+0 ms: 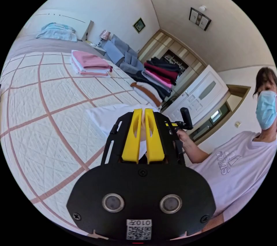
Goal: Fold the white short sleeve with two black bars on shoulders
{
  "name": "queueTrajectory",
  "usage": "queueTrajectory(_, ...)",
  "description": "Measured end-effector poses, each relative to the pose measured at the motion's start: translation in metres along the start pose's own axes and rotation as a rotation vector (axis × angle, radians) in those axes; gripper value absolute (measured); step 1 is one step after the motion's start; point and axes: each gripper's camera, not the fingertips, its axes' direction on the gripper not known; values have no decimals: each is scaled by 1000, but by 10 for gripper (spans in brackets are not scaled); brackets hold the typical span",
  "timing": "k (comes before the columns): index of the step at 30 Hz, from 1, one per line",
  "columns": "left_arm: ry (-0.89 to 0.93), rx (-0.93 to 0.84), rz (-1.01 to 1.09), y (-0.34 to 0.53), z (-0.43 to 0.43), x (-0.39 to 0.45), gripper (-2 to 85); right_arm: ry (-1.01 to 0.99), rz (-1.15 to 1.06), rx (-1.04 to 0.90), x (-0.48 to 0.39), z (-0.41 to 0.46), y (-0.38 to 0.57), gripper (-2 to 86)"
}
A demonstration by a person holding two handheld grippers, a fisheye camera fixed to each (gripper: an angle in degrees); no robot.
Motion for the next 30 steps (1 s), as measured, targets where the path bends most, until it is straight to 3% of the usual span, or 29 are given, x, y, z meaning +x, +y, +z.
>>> queueTrajectory(7, -61, 201, -210, -2, -146, -53, 3, 292, -173, -118, -22, -80, -91, 43)
queueTrajectory(11, 71, 276, -277, 26, -181, -68, 4, 194, -230, -75, -37, -103, -109, 42)
queueTrajectory(18, 55, 305, -339, 76, -207, -56, 7, 206, -267, -93, -54, -100, -107, 41)
queueTrajectory(21, -57, 263, -409, 85, -199, -75, 15, 236, -218, -129, -35, -65, -144, 43)
queueTrajectory(23, -248, 148, -453, 87, -175, -97, 31, 292, -169, -115, -14, -23, -164, 49)
queueTrajectory(26, -382, 36, -469, 95, -148, -110, 60, 425, -136, -195, 10, 44, -164, 72)
queueTrajectory(30, -579, -55, -273, 91, -135, -69, 91, 347, -109, -110, 31, 56, -113, 104)
